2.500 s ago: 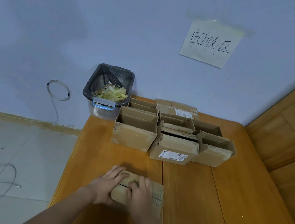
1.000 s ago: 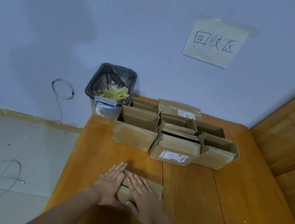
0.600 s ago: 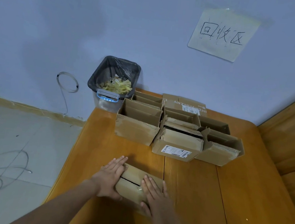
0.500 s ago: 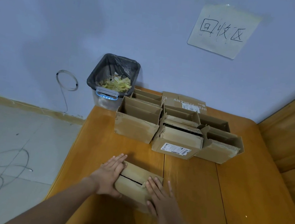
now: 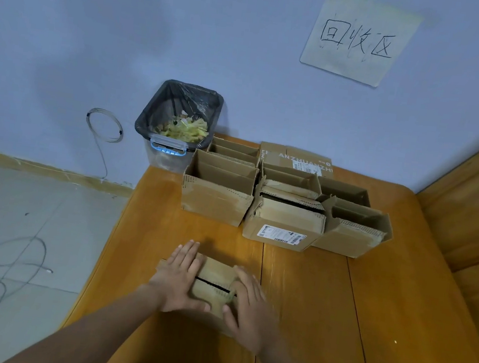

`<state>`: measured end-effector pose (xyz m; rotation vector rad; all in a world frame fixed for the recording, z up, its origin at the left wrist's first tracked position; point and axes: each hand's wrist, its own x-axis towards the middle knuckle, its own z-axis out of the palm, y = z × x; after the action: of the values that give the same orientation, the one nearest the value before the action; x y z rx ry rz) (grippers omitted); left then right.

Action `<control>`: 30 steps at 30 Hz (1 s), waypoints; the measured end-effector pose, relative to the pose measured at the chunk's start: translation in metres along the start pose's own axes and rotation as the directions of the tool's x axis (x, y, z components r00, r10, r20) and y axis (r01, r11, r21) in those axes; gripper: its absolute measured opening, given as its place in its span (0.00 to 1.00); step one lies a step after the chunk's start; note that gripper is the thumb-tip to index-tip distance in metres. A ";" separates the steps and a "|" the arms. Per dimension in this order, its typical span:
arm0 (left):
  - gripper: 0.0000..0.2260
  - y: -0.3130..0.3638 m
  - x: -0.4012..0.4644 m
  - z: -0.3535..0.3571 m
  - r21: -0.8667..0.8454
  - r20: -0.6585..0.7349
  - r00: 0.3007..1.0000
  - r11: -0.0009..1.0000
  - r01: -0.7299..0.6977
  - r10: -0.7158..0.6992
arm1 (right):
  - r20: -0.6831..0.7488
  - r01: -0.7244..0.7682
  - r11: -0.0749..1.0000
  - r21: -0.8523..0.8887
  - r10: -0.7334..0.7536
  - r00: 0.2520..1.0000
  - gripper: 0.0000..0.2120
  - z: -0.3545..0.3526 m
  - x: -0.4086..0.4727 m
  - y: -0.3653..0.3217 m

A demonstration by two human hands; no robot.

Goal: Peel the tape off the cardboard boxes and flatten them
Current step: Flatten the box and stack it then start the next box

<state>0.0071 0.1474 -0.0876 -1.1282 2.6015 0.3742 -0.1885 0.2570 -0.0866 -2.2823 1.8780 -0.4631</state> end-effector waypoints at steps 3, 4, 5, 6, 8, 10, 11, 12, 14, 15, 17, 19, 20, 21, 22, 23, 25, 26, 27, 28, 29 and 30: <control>0.56 -0.001 0.000 0.003 0.002 -0.001 1.000 1.000 0.000 0.000 | 0.131 0.148 0.985 -0.085 -0.137 0.982 0.28 0.000 0.010 0.002; 0.55 -0.001 0.000 0.003 0.004 0.001 1.000 1.000 -0.003 0.003 | 0.184 0.189 0.976 -0.110 -0.167 0.969 0.28 0.001 0.011 0.004; 0.55 -0.001 0.000 0.003 0.003 0.004 1.000 1.000 -0.006 0.006 | 0.227 0.223 0.966 -0.127 -0.191 0.955 0.28 0.002 0.010 0.006; 0.55 0.000 0.000 0.002 0.001 0.005 1.000 1.000 -0.008 0.008 | 0.260 0.251 0.958 -0.138 -0.210 0.943 0.28 0.003 0.007 0.010; 0.55 0.000 -0.001 0.001 -0.008 0.007 1.000 1.000 -0.008 0.008 | 0.299 0.280 0.949 -0.145 -0.228 0.927 0.29 0.005 0.000 0.020; 0.55 -0.001 -0.001 0.002 -0.015 0.014 1.000 1.000 -0.004 0.005 | 0.306 0.290 0.946 -0.145 -0.236 0.922 0.30 0.005 -0.007 0.030; 0.56 -0.001 0.000 0.002 -0.019 0.019 1.000 1.000 -0.002 0.003 | 0.304 0.287 0.948 -0.136 -0.236 0.923 0.30 0.006 -0.010 0.033; 0.56 -0.001 0.000 0.002 -0.022 0.020 1.000 1.000 0.001 -0.001 | 0.301 0.281 0.952 -0.123 -0.234 0.925 0.30 0.005 -0.012 0.036; 0.57 -0.002 0.001 0.003 -0.022 0.018 1.000 1.000 0.008 -0.008 | 0.288 0.281 0.952 -0.121 -0.237 0.928 0.30 0.004 -0.019 0.042; 0.57 -0.002 0.001 0.004 -0.020 0.017 1.000 1.000 0.011 -0.010 | 0.279 0.284 0.951 -0.126 -0.241 0.930 0.30 0.003 -0.024 0.045; 0.58 -0.002 0.001 0.004 -0.022 0.011 1.000 1.000 0.014 -0.013 | 0.255 0.275 0.953 -0.128 -0.236 0.938 0.29 0.001 -0.036 0.051; 0.58 -0.003 0.002 0.005 -0.027 0.002 1.000 1.000 0.016 -0.016 | 0.229 0.262 0.955 -0.140 -0.226 0.947 0.29 0.001 -0.044 0.056; 0.58 -0.003 0.002 0.006 -0.027 -0.005 1.000 1.000 0.016 -0.016 | 0.224 0.258 0.954 -0.150 -0.221 0.949 0.29 0.000 -0.046 0.056; 0.58 -0.003 0.002 0.006 -0.028 -0.010 1.000 1.000 0.013 -0.013 | 0.224 0.255 0.954 -0.158 -0.217 0.950 0.29 0.000 -0.048 0.057; 0.58 -0.003 0.002 0.006 -0.030 -0.012 1.000 0.999 0.010 -0.010 | 0.228 0.254 0.953 -0.162 -0.214 0.950 0.29 -0.001 -0.049 0.058; 0.58 -0.003 0.001 0.006 -0.035 -0.012 1.000 0.999 0.007 -0.007 | 0.236 0.254 0.953 -0.165 -0.212 0.948 0.30 -0.002 -0.050 0.059; 0.58 -0.004 0.001 0.007 -0.045 -0.013 1.000 0.999 0.003 -0.004 | 0.245 0.254 0.953 -0.167 -0.209 0.947 0.31 -0.004 -0.055 0.063; 0.58 -0.004 0.001 0.007 -0.049 -0.015 1.000 0.999 0.002 -0.003 | 0.241 0.251 0.953 -0.166 -0.208 0.948 0.32 -0.004 -0.059 0.066; 0.58 -0.004 0.001 0.008 -0.051 -0.018 1.000 0.999 0.001 -0.002 | 0.237 0.245 0.955 -0.167 -0.203 0.950 0.32 -0.005 -0.064 0.068; 0.58 -0.004 0.001 0.008 -0.051 -0.022 1.000 0.999 0.000 -0.001 | 0.234 0.235 0.957 -0.173 -0.191 0.953 0.32 -0.005 -0.068 0.069; 0.58 -0.004 0.000 0.008 -0.051 -0.021 1.000 0.999 -0.002 0.001 | 0.235 0.221 0.958 -0.184 -0.175 0.956 0.33 -0.007 -0.072 0.069; 0.57 -0.004 0.000 0.008 -0.048 -0.018 1.000 0.999 -0.003 0.002 | 0.237 0.207 0.959 -0.195 -0.159 0.958 0.33 -0.008 -0.074 0.069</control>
<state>0.0111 0.1470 -0.0952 -1.1493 2.6228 0.4318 -0.2679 0.3158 -0.1107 -2.5406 1.6903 -0.0202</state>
